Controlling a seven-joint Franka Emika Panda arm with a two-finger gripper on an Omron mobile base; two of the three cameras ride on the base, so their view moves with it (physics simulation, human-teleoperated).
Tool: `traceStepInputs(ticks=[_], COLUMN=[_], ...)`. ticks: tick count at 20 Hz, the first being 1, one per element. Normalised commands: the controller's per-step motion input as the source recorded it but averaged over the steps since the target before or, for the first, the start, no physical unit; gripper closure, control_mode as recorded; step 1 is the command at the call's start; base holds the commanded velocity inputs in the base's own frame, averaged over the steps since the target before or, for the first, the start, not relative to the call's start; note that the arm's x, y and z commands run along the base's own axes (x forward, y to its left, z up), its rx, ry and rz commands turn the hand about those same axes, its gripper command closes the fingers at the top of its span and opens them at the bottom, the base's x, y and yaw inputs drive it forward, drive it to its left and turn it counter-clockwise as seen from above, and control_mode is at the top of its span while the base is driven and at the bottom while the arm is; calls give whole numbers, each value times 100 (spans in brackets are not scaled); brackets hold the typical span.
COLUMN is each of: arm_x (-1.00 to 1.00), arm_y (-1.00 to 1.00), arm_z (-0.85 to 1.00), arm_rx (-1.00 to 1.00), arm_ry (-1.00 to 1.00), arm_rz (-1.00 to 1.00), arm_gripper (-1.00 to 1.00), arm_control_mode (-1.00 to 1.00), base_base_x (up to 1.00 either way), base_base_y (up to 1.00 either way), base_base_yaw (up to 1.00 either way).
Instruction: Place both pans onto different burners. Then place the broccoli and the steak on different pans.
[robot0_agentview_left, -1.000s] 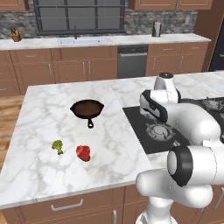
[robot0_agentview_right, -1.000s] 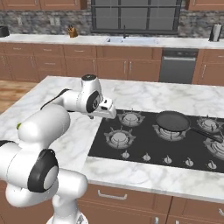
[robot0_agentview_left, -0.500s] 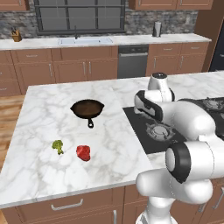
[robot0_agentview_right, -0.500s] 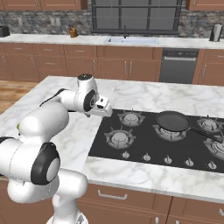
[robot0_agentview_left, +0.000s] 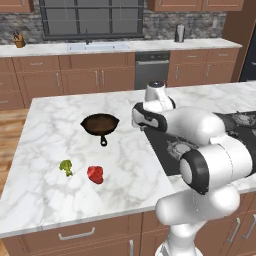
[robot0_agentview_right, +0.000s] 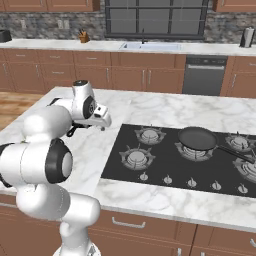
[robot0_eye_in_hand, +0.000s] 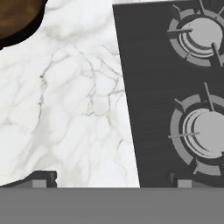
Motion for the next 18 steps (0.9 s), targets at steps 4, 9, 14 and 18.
traceStepInputs(ticks=[4,9,14,18], arm_x=[23,16,20,20], arm_y=[65,53,46,45], arm_z=[-4,-13,-12,-9], arm_rx=[0,0,0,0], arm_ry=[2,3,3,2], arm_rz=[0,0,2,2], arm_gripper=[-100,-100,-100,-100], arm_control_mode=[-100,-100,-100,-100], base_base_x=[0,0,0,0], base_base_y=[0,0,0,0], base_base_yaw=[0,0,0,0])
